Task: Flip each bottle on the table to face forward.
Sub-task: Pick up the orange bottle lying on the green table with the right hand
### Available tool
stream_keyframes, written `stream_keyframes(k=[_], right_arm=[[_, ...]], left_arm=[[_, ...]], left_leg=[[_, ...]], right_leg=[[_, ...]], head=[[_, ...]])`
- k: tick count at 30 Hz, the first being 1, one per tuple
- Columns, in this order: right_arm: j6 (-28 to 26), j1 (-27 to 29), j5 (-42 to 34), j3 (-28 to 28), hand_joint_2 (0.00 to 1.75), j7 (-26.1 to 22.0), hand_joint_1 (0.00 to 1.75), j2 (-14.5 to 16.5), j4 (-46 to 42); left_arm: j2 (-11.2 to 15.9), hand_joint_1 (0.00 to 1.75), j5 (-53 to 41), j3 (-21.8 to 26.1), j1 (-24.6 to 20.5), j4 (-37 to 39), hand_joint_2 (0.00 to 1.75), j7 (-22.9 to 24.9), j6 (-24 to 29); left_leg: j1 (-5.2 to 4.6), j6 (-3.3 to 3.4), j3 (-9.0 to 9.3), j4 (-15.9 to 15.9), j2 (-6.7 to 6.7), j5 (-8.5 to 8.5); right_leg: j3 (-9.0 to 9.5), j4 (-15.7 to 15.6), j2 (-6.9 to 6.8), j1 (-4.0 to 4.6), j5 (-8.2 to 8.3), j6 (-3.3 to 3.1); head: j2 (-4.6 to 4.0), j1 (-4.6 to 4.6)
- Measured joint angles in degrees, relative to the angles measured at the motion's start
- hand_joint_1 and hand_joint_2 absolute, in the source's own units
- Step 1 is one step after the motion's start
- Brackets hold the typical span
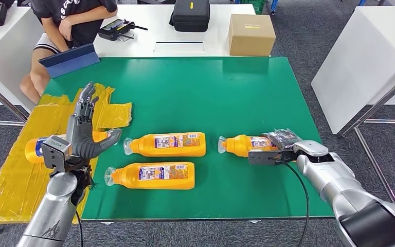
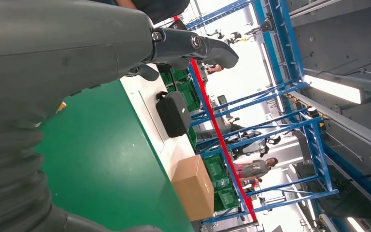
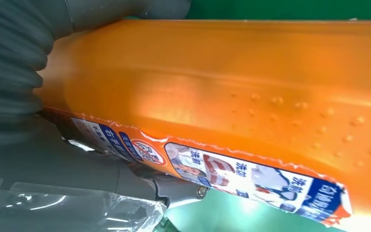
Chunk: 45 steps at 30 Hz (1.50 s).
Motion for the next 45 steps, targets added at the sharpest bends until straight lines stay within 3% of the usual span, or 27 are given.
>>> stream_keyframes(k=[6, 12, 19, 25, 30, 37, 41, 45], right_arm=[[-6.39, 1.47, -1.39, -1.18, 1.75, 3.72, 1.75, 0.37, -0.73], [-12.81, 5.62, -3.62, -5.81, 1.75, 8.23, 1.75, 0.50, -5.46], [-18.08, 15.81, -6.67, -16.95, 1.75, 12.61, 1.75, 0.46, -23.72], [-19.60, 24.56, -9.24, -26.20, 1.75, 10.95, 1.75, 1.29, -40.04], [-20.71, 27.48, -10.49, -29.65, 1.75, 9.37, 1.75, 2.65, -46.08], [-25.58, 26.71, -18.80, -30.74, 1.75, 1.89, 1.75, 9.69, -47.04], [-29.46, 22.85, -23.37, -28.48, 1.75, -4.14, 1.75, 15.46, -41.32], [-29.05, 18.65, -27.99, -26.05, 1.75, -8.34, 1.75, 20.49, -34.00]], left_arm=[[-0.40, 0.00, -0.21, 0.33, 0.68, -0.18, 1.75, -0.26, 0.15], [-0.92, 0.00, -0.94, 0.73, 1.65, -1.09, 1.75, 0.28, 0.89], [-1.41, 0.00, -1.58, 1.53, 3.43, -2.09, 1.75, 1.02, 2.13], [-1.87, 0.00, -1.56, 1.84, 4.06, -2.14, 1.75, 0.87, 2.43], [-2.29, 0.00, -0.68, 1.92, 4.10, -2.14, 1.75, 1.12, 1.73], [-4.04, 0.00, 4.04, 1.06, 0.87, -1.21, 1.75, 6.36, -2.93], [-5.87, 0.00, 6.28, -1.30, -1.72, -0.08, 1.75, 8.41, -4.51], [-7.42, 0.00, 7.85, -4.05, -3.45, 0.82, 1.75, 9.50, -5.51]], left_leg=[[0.02, -0.02, 0.16, -0.03, 0.02, -0.02], [-0.06, 0.18, 0.04, -0.02, 0.01, 0.13], [-0.05, 0.18, -0.21, -0.01, -0.05, 0.12], [-0.04, 0.17, -0.63, -0.02, -0.07, 0.09], [-0.03, 0.16, -0.64, -0.02, -0.04, 0.09], [0.03, 0.13, -0.64, -0.02, 0.00, 0.12], [0.05, 0.10, -0.63, -0.02, 0.03, 0.15], [0.05, 0.09, -0.64, -0.02, 0.03, 0.17]], right_leg=[[0.36, 0.00, 0.02, 0.02, 0.00, 0.00], [0.33, 0.01, 0.01, 0.02, 0.11, 0.13], [0.13, 0.02, -0.04, 0.02, 0.07, 0.14], [-0.28, 0.02, -0.06, 0.01, 0.05, 0.12], [-0.33, 0.02, -0.05, 0.01, 0.05, 0.12], [-0.35, 0.04, -0.03, 0.02, 0.06, 0.10], [-0.36, 0.07, 0.01, 0.03, 0.07, 0.10], [-0.37, 0.07, 0.03, 0.03, 0.07, 0.10]], head=[[0.00, 0.02], [0.00, 0.02], [0.00, 0.00], [0.00, 0.00], [0.00, 0.01], [0.00, 0.01], [0.00, 0.01], [0.00, 0.01]])
